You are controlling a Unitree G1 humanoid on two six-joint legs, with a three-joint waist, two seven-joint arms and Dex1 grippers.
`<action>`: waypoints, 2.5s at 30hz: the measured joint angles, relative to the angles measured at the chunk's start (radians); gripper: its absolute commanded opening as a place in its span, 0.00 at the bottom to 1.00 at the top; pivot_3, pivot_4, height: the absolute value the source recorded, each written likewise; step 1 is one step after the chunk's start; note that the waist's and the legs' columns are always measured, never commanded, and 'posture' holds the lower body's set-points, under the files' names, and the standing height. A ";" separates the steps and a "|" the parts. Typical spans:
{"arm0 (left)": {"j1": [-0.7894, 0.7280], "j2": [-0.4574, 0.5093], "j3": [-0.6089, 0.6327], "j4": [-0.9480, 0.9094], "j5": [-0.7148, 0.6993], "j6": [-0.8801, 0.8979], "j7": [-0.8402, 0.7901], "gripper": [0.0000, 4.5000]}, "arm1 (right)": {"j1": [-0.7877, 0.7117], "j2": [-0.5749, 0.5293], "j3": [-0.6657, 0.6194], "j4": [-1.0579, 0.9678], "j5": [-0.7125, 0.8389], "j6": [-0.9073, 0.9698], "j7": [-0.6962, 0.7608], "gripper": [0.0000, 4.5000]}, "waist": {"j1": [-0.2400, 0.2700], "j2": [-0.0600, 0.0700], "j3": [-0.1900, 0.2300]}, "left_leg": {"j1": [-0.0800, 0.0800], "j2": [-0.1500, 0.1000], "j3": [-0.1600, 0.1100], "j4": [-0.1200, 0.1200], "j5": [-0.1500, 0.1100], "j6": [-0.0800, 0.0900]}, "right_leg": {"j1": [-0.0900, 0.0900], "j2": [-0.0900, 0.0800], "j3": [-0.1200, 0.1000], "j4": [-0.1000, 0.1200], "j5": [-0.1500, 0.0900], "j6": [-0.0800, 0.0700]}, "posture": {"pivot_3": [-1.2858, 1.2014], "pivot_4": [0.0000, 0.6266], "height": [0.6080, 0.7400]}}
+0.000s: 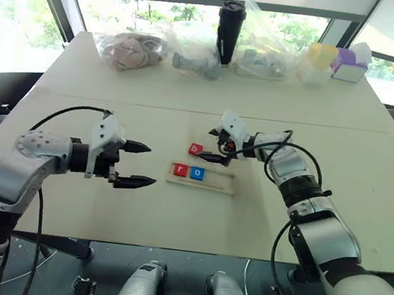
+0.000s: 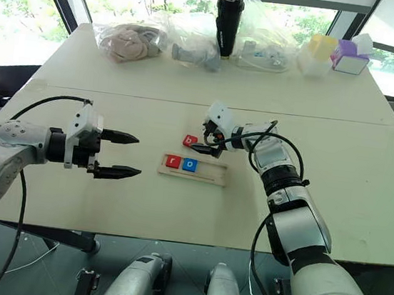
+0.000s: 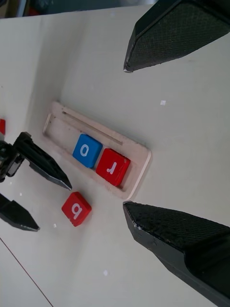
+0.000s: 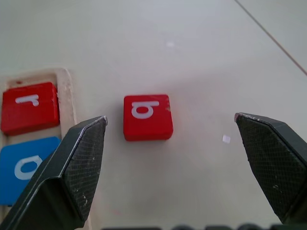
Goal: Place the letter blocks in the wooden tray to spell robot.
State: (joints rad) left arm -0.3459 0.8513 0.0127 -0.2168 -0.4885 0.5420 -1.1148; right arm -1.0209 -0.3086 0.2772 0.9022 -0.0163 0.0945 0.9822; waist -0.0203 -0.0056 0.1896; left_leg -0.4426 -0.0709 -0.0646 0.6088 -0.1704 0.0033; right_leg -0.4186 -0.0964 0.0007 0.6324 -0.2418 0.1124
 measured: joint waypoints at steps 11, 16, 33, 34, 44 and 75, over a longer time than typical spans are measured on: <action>0.020 0.010 0.016 -0.021 -0.002 0.015 0.034 1.00 | -0.089 0.093 -0.004 0.219 -0.068 -0.089 -0.021 0.98 | -0.005 0.000 0.000 | 0.000 0.001 0.000 -0.002 0.003 -0.004 | -0.005 0.001 0.001 0.007 0.000 0.000 | 0.52 0.24 1.00; 0.018 0.013 0.022 0.009 0.005 -0.002 0.033 1.00 | -0.104 0.105 -0.012 0.254 -0.081 -0.098 -0.032 0.60 | -0.005 0.000 0.000 | 0.001 0.001 0.000 -0.002 0.004 -0.006 | -0.006 0.001 0.001 0.011 0.000 0.000 | 0.52 0.24 1.00; -0.007 0.003 0.002 -0.002 0.018 -0.028 -0.004 1.00 | 0.049 -0.114 -0.140 -0.215 -0.019 -0.012 0.017 0.26 | -0.009 0.000 0.000 | 0.000 0.000 -0.002 -0.002 0.006 -0.008 | -0.007 0.001 0.001 0.014 -0.001 0.000 | 0.52 0.24 1.00; -0.016 -0.001 -0.002 -0.010 0.017 -0.026 -0.007 1.00 | 0.127 -0.153 -0.148 -0.345 -0.006 0.041 0.032 0.26 | -0.003 0.000 0.000 | 0.000 0.000 -0.002 -0.002 0.006 -0.008 | -0.007 0.001 0.001 0.014 -0.001 0.000 | 0.52 0.24 1.00; -0.052 -0.037 -0.064 -0.030 0.009 -0.021 -0.045 1.00 | 0.745 -0.479 -0.197 -1.027 0.093 0.324 0.144 0.26 | 0.004 0.000 0.000 | 0.000 0.003 0.001 0.004 0.004 -0.008 | -0.005 -0.002 0.002 0.013 -0.005 -0.008 | 0.52 0.24 1.00; -0.060 -0.046 -0.115 -0.012 0.044 -0.041 -0.091 1.00 | 0.909 -0.532 -0.345 -0.992 0.237 0.261 0.084 0.99 | 0.012 -0.001 0.000 | -0.001 0.009 0.004 0.003 0.003 -0.004 | -0.001 -0.001 -0.003 0.002 -0.002 -0.012 | 0.52 0.24 1.00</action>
State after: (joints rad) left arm -0.4060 0.8056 -0.1027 -0.2288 -0.4444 0.5012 -1.2062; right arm -0.1120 -0.8410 -0.0673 -0.0903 0.2205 0.3556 1.0659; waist -0.0079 -0.0067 0.1897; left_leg -0.4438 -0.0614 -0.0604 0.6121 -0.1673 -0.0010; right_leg -0.4201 -0.0974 -0.0024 0.6342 -0.2442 0.1005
